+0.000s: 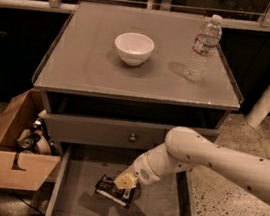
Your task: Pick rxbar chocolate from middle drawer and place on counter
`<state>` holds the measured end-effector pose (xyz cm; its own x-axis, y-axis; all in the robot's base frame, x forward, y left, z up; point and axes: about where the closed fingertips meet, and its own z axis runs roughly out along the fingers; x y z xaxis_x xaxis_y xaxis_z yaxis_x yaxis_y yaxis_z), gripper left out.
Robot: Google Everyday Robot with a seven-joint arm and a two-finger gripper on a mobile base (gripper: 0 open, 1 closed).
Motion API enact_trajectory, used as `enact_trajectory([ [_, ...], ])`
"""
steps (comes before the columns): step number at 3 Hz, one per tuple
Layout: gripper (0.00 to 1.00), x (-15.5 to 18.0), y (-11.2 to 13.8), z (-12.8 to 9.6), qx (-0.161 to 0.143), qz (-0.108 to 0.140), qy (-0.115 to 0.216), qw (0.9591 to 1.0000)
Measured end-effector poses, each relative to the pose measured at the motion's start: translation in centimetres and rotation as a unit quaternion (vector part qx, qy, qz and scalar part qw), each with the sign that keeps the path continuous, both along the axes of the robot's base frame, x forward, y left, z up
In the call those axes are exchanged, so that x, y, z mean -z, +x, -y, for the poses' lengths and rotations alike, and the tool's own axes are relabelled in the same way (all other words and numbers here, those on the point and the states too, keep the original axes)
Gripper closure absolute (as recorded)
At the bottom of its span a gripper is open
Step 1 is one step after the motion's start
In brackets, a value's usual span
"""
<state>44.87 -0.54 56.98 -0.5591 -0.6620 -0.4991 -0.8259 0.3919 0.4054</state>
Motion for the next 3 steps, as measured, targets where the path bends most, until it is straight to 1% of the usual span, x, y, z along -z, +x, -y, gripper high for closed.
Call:
enact_trajectory([
  [1,1.0,-0.7,0.0,0.0,0.0,0.006,-0.002,1.0],
  [2,1.0,-2.0,0.4,-0.3,-0.002,0.003,-0.002,1.0],
  [3,1.0,-5.5,0.6,-0.1,-0.006,0.016,-0.001,0.9999],
])
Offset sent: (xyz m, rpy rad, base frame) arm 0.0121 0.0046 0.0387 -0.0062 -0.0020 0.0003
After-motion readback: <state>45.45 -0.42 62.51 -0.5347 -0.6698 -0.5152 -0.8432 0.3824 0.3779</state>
